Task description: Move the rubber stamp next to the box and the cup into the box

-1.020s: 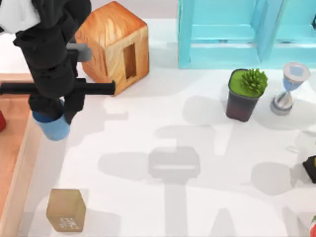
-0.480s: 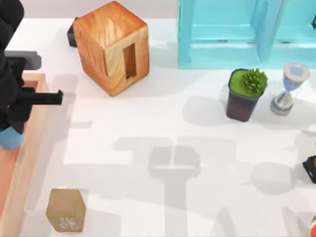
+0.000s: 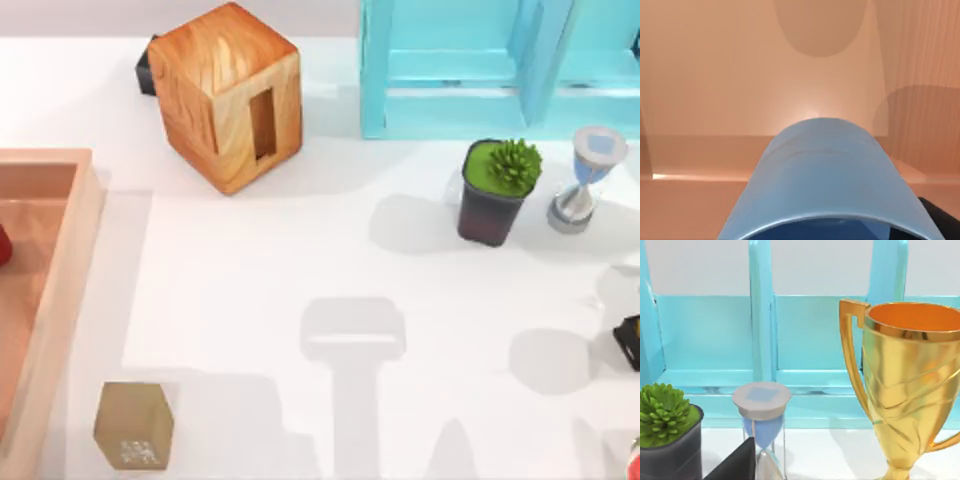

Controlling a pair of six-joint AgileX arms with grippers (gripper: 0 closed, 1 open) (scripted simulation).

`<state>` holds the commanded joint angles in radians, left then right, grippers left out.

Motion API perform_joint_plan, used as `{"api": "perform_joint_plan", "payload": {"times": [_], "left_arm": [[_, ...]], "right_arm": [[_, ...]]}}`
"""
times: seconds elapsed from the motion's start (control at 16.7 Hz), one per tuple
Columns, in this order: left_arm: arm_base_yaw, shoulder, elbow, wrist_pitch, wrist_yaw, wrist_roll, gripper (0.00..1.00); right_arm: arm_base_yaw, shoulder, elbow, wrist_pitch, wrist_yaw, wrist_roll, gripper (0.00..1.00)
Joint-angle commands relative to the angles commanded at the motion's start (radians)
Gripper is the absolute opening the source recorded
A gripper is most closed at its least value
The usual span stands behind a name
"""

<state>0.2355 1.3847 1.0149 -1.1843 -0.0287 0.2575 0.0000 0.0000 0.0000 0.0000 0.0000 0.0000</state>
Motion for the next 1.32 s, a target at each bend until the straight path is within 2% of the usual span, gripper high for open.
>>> {"api": "perform_joint_plan", "payload": {"times": [0.42, 0.9, 1.26, 1.32], "left_arm": [[0.005, -0.001, -0.013, 0.015, -0.004, 0.012, 0.00], [0.045, 0.064, -0.166, 0.247, -0.003, 0.050, 0.00], [0.057, 0.075, -0.202, 0.281, 0.000, 0.059, 0.00], [0.057, 0.075, -0.202, 0.281, 0.000, 0.059, 0.08]], "right_arm": [[0.000, 0.000, 0.000, 0.000, 0.000, 0.000, 1.00], [0.000, 0.000, 0.000, 0.000, 0.000, 0.000, 1.00], [0.000, 0.000, 0.000, 0.000, 0.000, 0.000, 1.00], [0.000, 0.000, 0.000, 0.000, 0.000, 0.000, 1.00]]}}
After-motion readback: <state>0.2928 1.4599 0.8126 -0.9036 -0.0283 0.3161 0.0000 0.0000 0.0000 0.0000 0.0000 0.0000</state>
